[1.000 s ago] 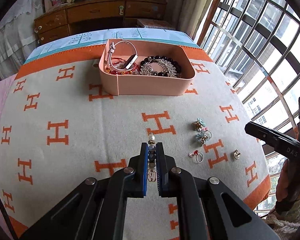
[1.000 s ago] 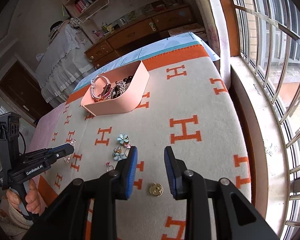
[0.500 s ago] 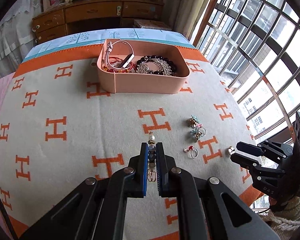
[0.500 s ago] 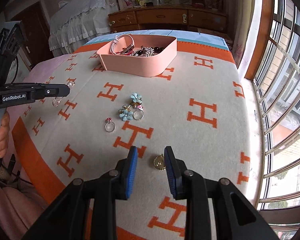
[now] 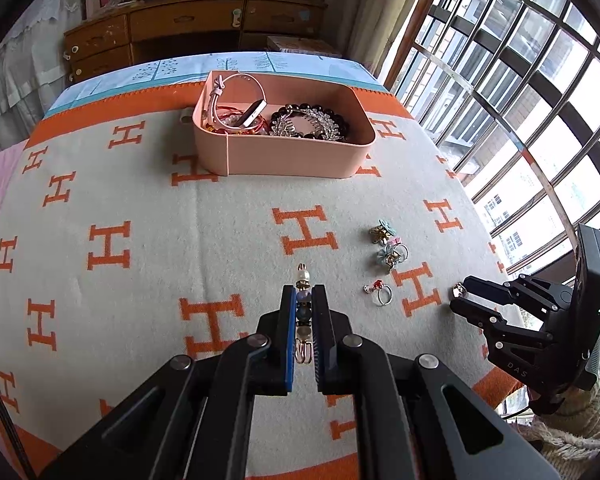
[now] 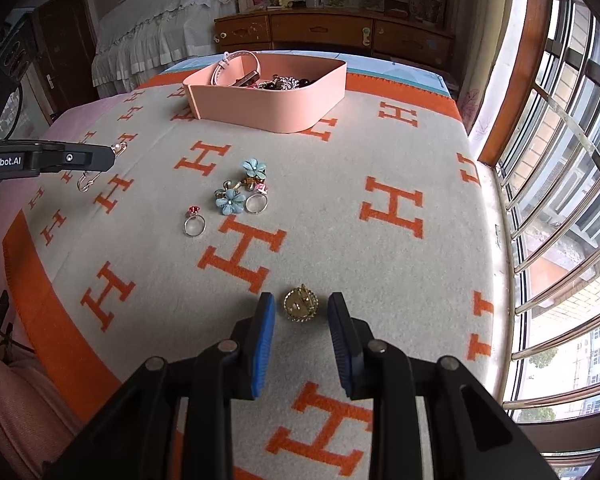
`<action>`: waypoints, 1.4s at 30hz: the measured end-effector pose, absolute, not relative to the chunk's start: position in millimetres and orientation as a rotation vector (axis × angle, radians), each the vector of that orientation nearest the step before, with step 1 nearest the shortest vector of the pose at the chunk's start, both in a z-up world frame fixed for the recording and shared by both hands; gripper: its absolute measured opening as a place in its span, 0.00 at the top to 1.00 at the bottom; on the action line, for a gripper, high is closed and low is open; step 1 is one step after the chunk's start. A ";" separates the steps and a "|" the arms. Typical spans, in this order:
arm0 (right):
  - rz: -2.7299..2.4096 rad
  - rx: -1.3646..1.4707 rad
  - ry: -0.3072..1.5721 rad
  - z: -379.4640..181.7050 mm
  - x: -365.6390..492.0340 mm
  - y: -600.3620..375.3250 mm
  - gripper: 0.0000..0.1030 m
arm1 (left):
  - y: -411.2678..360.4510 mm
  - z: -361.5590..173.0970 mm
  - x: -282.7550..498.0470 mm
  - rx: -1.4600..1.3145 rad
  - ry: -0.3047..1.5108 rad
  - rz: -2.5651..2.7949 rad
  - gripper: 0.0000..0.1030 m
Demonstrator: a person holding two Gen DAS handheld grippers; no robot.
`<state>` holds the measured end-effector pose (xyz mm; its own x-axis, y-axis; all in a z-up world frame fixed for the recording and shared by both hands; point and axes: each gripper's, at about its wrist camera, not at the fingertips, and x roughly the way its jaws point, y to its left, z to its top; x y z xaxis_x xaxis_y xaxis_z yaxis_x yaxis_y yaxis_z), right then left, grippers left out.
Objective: Organize jewelry
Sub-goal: 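Grasp the pearl safety pin with the left tool while the right tool grasps the gold coin pendant, then carry the pin and coin pendant into the pink tray and open both tools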
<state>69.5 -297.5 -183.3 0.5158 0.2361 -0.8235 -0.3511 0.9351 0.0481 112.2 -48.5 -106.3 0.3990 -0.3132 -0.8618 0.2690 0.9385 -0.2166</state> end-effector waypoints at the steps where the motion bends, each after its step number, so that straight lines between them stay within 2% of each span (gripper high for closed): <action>1: 0.353 -0.134 0.966 -183.6 69.6 -296.8 0.73 | -47.9 -106.2 112.1 -0.047 1.100 -0.369 0.95; 2: 0.353 -0.134 0.966 -183.6 69.6 -296.8 0.75 | -47.4 -105.9 111.9 -0.049 1.099 -0.369 0.95; 3: 0.350 -0.142 0.959 -183.9 68.9 -296.2 0.81 | -46.8 -105.7 111.8 -0.051 1.097 -0.370 0.95; 12: 0.339 -0.147 0.938 -175.9 70.6 -295.0 0.82 | -40.6 -96.0 116.1 -0.076 1.092 -0.383 0.95; 21: 0.408 -0.042 0.777 -84.6 121.6 -284.2 0.82 | -33.1 -42.6 175.6 -0.103 1.022 -0.387 0.95; 27: 0.443 0.076 0.744 -48.1 190.2 -266.1 0.81 | -41.4 -46.1 246.7 -0.105 1.064 -0.363 0.95; 32: 0.432 0.115 0.818 -68.5 252.8 -246.0 0.81 | -43.7 -72.2 297.9 -0.105 1.108 -0.315 0.95; 42: 0.398 0.163 0.956 -119.9 298.9 -236.9 0.81 | -55.7 -132.1 360.2 -0.060 1.207 -0.262 0.95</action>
